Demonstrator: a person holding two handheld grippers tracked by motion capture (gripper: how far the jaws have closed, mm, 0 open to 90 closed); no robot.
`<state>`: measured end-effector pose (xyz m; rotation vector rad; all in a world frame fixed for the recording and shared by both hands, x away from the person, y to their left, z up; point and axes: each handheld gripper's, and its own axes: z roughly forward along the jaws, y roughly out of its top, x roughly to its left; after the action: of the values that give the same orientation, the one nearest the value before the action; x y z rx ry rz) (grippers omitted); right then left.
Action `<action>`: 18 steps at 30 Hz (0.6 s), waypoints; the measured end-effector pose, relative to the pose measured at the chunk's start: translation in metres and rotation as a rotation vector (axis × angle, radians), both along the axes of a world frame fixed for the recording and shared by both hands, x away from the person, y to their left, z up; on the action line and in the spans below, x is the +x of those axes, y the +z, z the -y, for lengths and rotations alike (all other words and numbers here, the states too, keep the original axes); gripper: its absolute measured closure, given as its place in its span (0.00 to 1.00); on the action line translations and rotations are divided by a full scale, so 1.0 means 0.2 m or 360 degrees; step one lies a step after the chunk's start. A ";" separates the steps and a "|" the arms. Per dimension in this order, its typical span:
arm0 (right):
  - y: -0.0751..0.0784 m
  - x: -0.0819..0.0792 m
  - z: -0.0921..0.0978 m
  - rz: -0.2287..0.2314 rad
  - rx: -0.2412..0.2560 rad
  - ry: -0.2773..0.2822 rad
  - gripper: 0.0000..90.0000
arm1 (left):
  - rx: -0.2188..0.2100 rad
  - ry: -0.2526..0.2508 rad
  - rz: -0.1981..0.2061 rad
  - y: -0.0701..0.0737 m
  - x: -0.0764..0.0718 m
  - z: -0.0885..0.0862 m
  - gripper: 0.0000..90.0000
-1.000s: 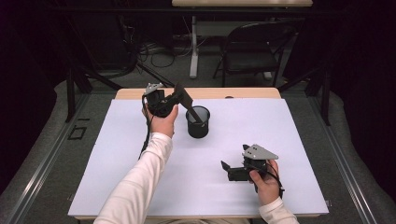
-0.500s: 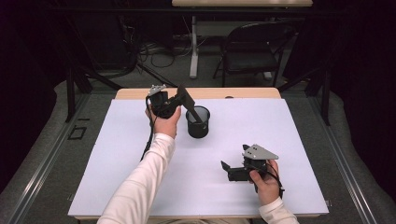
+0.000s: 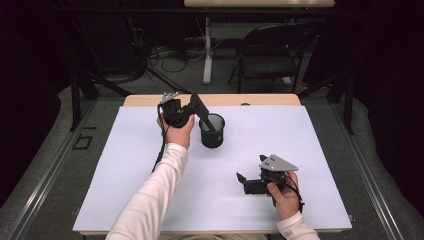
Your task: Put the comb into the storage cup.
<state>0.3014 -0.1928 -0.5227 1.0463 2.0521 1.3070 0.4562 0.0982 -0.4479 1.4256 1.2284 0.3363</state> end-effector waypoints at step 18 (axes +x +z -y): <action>0.00 0.00 0.00 -0.0001 -0.0004 -0.0001 0.00 | -0.0025 -0.0011 -0.0020 -0.02 0.01 0.01 0.93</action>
<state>0.3018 -0.1927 -0.5233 1.0466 2.0534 1.3034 0.4582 0.0958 -0.4520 1.4199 1.2338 0.3127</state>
